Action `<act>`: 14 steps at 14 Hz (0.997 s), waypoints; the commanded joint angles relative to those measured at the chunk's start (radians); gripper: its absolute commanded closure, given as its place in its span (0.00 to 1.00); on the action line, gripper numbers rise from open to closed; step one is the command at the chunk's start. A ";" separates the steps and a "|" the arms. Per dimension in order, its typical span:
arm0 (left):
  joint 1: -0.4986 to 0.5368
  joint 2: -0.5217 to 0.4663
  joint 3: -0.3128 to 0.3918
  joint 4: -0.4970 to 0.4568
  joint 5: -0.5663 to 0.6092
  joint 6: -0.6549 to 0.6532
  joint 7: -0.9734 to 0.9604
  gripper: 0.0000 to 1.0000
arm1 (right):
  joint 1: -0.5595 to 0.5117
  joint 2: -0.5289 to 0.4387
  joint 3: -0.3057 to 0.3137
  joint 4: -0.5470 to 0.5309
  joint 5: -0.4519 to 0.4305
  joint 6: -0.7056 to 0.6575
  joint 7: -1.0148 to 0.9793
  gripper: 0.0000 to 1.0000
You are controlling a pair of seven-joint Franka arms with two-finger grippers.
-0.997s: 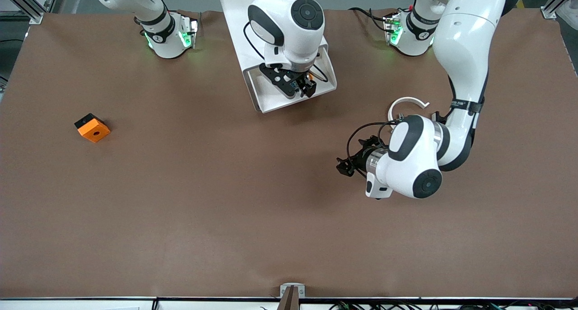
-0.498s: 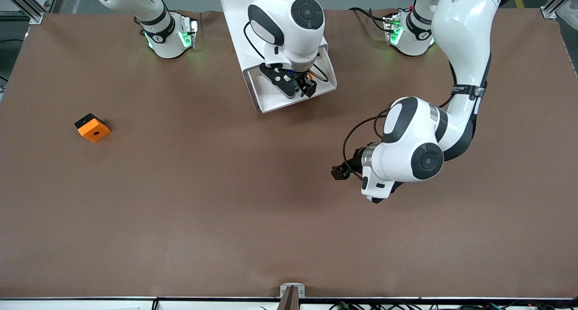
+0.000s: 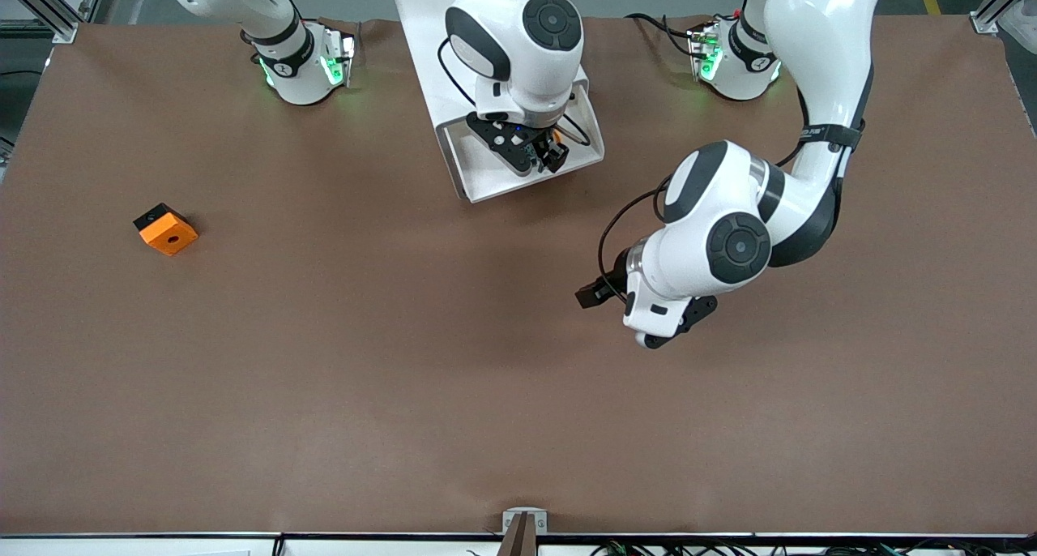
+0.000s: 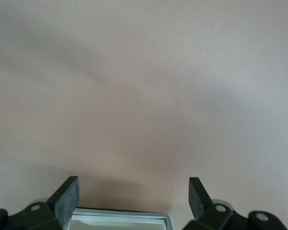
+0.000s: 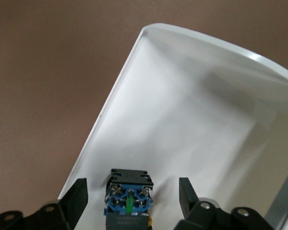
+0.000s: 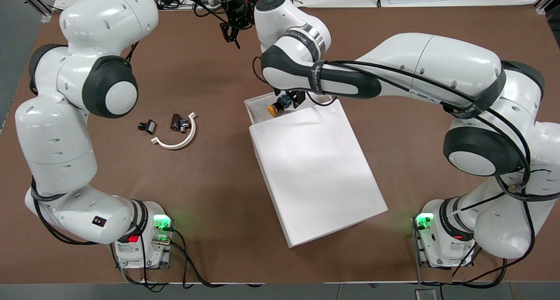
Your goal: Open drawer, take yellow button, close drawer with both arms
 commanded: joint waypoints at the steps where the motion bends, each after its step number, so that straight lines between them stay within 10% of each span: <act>1: -0.027 -0.037 -0.005 -0.048 0.062 0.045 0.010 0.00 | 0.009 0.005 -0.006 0.018 -0.001 -0.005 0.004 0.58; 3: -0.041 -0.054 -0.005 -0.083 0.081 0.070 0.004 0.00 | 0.010 0.005 -0.006 0.018 -0.001 -0.004 0.006 1.00; 14: -0.133 -0.102 -0.007 -0.199 0.164 0.134 -0.066 0.00 | -0.149 -0.079 -0.012 0.162 0.044 -0.189 -0.332 1.00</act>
